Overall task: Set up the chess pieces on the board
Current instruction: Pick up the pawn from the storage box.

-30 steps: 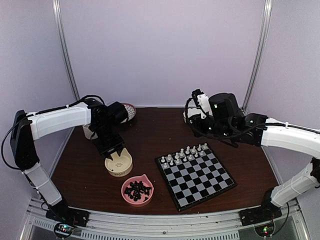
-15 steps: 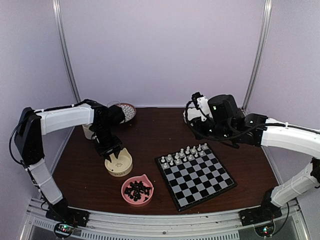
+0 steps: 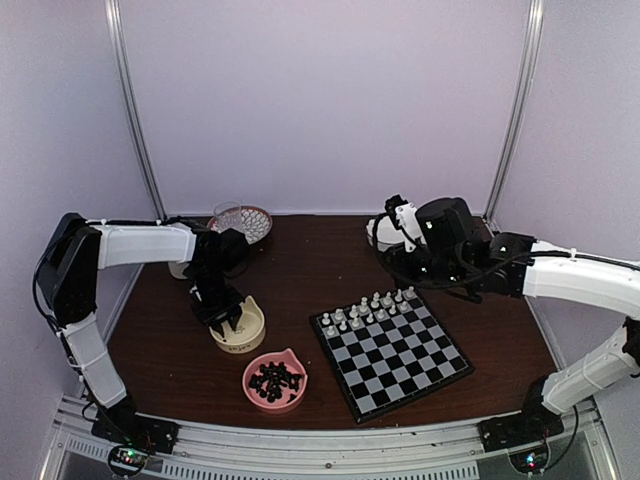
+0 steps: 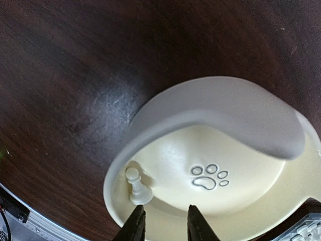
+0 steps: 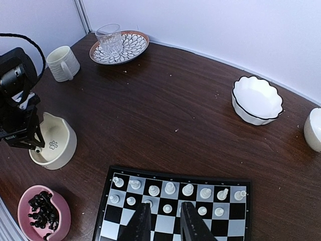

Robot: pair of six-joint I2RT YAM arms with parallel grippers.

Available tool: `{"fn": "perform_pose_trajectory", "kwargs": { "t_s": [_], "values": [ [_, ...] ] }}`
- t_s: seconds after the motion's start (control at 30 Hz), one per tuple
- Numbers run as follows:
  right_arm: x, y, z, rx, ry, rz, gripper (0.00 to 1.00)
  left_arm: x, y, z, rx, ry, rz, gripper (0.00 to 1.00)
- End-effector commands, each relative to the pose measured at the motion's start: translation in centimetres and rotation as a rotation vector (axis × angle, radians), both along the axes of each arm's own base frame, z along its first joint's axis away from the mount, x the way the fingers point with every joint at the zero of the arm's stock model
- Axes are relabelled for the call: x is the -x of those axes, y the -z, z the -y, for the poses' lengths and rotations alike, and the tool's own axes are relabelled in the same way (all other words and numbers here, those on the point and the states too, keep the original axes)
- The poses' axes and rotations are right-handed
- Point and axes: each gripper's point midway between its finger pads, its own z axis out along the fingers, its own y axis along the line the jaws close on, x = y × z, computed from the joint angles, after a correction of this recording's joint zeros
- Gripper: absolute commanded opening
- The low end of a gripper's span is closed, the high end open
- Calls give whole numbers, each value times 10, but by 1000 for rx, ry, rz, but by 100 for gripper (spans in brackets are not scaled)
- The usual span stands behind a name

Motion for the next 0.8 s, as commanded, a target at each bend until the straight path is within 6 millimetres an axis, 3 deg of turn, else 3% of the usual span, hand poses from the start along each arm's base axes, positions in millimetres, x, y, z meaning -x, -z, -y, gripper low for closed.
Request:
{"fn": "perform_pose_trajectory", "kwargs": {
  "t_s": [0.0, 0.5, 0.77],
  "values": [
    [4, -9, 8, -2, 0, 9, 23, -5, 12, 3, 31, -34, 16, 29],
    [7, -10, 15, 20, 5, 6, 23, 10, 30, -7, -10, -73, -38, 28],
    [5, -14, 13, 22, 3, 12, 23, -11, -11, -8, -71, -32, -6, 29]
  ]
}}
